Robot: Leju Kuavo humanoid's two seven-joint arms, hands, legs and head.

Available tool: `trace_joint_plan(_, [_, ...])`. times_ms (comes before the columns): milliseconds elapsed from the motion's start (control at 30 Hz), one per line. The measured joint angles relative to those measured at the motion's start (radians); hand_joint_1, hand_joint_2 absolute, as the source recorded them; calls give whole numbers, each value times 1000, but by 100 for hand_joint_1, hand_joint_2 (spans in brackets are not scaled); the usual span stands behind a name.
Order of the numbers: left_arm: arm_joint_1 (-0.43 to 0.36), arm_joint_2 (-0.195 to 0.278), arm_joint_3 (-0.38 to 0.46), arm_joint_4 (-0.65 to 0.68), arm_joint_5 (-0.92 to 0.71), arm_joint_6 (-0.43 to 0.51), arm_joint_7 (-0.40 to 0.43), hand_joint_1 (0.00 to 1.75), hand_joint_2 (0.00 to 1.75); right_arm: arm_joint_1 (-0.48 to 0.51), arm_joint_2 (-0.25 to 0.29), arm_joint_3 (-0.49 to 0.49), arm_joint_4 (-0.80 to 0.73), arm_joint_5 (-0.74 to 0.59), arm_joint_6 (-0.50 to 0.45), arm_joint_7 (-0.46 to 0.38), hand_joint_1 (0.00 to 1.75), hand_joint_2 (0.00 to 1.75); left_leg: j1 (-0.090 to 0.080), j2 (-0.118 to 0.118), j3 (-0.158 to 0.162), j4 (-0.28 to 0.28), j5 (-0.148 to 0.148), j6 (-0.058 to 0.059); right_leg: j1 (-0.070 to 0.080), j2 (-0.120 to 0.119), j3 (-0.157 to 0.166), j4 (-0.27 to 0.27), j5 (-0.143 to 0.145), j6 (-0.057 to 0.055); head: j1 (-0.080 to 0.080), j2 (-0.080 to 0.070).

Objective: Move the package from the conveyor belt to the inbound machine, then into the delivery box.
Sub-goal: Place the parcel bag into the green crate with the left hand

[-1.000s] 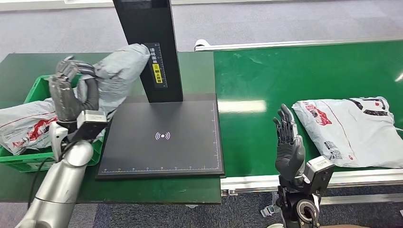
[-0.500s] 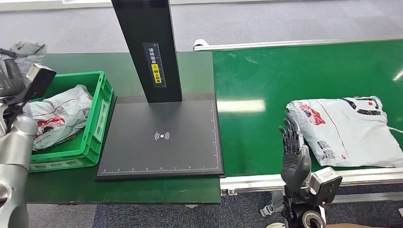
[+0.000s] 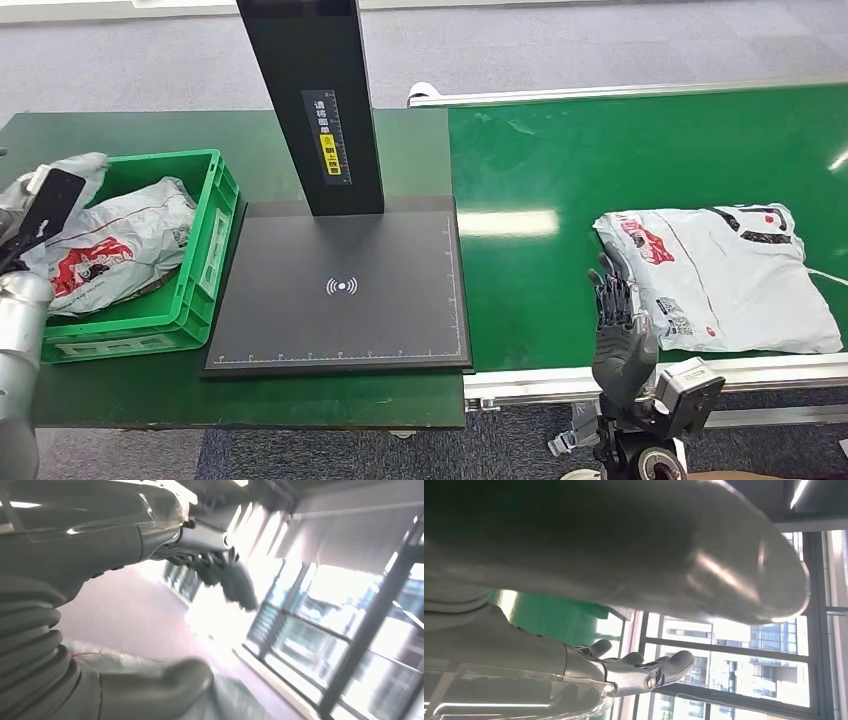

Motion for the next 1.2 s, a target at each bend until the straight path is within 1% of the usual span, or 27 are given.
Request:
trace_joint_plan(167, [3,-34,16,-9,48,-44,-44,0,175,0,-2,3,7,0,1,0,0,0,0,0,0,0,0,0,0,0,0,0,0,0,0,0])
trace_joint_plan(333, [27,-78,2,-96,170,-123,-137,0,175,-13,-2,5,23,0,6,0,0,0,0,0,0,0,0,0,0,0,0,0,0,0,0,0])
trace_joint_plan(433, [54,-114,-34,-181,269,-167,-171,0,175,-19,-2,5,29,0,3,3,0,0,0,0,0,0,0,0,0,0,0,0,0,0,0,0])
trace_joint_plan(467, [65,-126,-47,-212,318,-193,-181,0,175,-18,-2,5,30,0,1,4,0,0,0,0,0,0,0,0,-1,0,0,0,0,0,0,0])
trace_joint_plan(533, [98,-152,-71,-284,452,-279,-198,0,175,-16,-2,4,30,2,-1,6,0,0,-1,0,0,0,0,0,-1,0,0,0,0,0,0,0])
trace_joint_plan(633, [188,-200,-110,-422,673,-452,-213,0,175,-11,-2,3,31,11,2,12,0,0,-1,0,0,0,-1,0,-1,0,0,0,0,0,0,0])
trace_joint_plan(700, [283,-246,-153,-530,776,-518,-227,0,175,-9,-1,4,35,23,8,20,0,0,-2,1,0,0,-2,0,-2,0,0,0,0,0,-1,0])
trace_joint_plan(800, [430,-315,-239,-661,864,-532,-236,0,175,-10,-1,10,48,36,16,36,0,0,-2,1,0,0,-3,1,-3,0,0,-1,-1,1,0,0])
trace_joint_plan(933, [566,-394,-329,-742,973,-541,-219,0,175,-22,9,27,82,44,23,68,0,0,-2,0,-1,0,-4,1,-3,0,0,-1,-1,1,-1,0])
trace_joint_plan(1067, [658,-460,-387,-755,993,-518,-217,0,175,-36,24,46,124,45,33,86,0,0,-2,0,0,0,-3,1,-2,0,0,-1,-1,1,0,0])
trace_joint_plan(1200, [694,-488,-410,-762,994,-512,-218,0,175,-40,32,53,148,45,35,88,0,0,-2,0,0,0,-3,1,-2,0,0,-1,-1,1,-1,0])
